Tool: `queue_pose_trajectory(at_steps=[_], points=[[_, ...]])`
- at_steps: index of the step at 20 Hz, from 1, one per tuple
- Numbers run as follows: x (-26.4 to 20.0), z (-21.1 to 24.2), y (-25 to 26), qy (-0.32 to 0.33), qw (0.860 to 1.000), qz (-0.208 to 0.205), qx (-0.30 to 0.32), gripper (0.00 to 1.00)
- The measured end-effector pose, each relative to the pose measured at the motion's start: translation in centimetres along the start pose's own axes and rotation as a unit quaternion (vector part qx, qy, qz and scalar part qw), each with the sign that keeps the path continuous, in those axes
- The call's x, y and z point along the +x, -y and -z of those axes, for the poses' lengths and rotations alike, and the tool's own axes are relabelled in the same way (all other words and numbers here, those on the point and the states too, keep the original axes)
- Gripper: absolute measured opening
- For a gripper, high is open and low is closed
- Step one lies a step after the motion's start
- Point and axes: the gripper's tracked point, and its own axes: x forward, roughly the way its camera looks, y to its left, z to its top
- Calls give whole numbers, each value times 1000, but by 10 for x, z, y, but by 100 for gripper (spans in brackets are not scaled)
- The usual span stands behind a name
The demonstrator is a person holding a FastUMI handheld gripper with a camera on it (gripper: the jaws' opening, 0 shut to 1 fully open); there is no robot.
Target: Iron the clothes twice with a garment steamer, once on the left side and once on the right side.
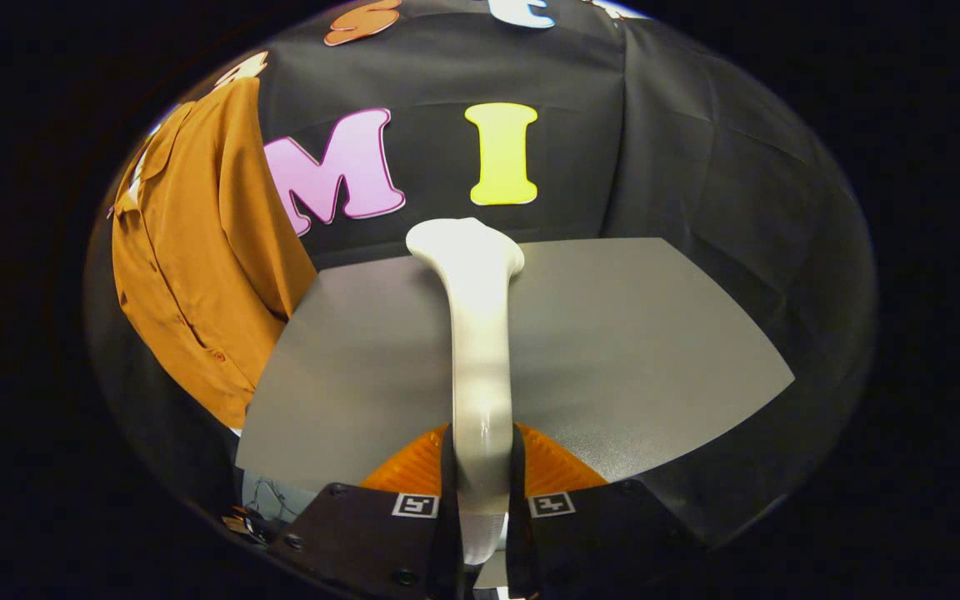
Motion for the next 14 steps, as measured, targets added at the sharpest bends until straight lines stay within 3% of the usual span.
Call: queue_pose_trajectory(at_steps=[7,14], points=[[-68,-26,-3,90,996,14,19,24],[-146,-63,-57,175,984,-2,8,24]])
